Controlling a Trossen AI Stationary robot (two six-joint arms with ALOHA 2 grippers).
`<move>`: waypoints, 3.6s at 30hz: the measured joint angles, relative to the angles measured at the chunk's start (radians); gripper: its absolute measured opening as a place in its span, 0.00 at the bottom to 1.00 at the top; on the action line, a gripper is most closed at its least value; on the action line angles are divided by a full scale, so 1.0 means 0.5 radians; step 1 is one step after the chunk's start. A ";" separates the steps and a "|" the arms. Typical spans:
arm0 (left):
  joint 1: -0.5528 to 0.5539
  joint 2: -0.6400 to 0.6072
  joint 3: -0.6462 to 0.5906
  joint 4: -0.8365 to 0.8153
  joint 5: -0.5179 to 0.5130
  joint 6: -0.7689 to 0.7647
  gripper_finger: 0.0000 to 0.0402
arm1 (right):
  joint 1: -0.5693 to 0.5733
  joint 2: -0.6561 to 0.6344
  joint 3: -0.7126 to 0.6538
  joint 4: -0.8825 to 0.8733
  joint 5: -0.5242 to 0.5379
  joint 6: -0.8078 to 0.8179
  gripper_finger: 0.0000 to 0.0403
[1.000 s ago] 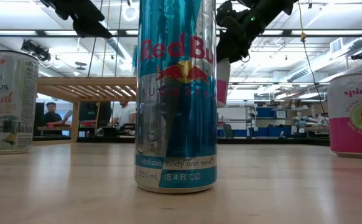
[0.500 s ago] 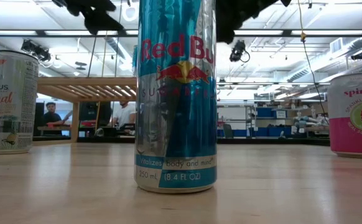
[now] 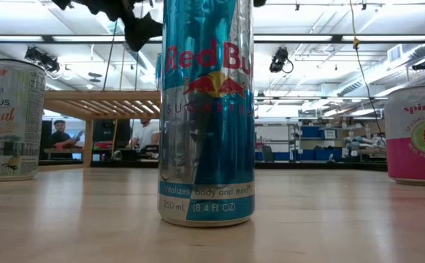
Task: Place canned beverage on shelf
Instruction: Put the top pink white soda can on the shelf
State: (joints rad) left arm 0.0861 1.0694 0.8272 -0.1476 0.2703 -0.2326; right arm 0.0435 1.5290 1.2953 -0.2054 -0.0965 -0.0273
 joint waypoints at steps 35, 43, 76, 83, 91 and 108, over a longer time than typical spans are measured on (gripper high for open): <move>-0.233 0.320 -0.001 0.554 0.285 -0.105 0.78 | 0.159 0.046 0.093 0.143 0.019 0.021 0.73; -0.235 0.345 -0.001 0.579 0.305 -0.106 0.78 | 0.161 0.047 0.092 0.137 -0.003 0.044 0.73; -0.131 0.231 -0.001 0.369 0.204 -0.142 0.78 | 0.194 0.043 0.091 -0.241 0.403 0.116 0.73; -0.131 0.231 -0.001 0.367 0.150 -0.146 0.78 | 0.196 0.043 0.092 -0.233 0.413 0.102 0.73; -0.131 0.231 -0.001 0.364 -0.045 -0.134 0.78 | 0.197 0.043 0.092 -0.236 0.407 0.101 0.73; -0.048 0.234 -0.001 0.344 0.100 -0.195 0.78 | 0.197 0.043 0.092 -0.236 0.400 0.063 0.73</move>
State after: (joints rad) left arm 0.0623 1.1862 0.8268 0.0245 0.3204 -0.3302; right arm 0.1421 1.5505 1.3411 -0.3237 0.1036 0.0044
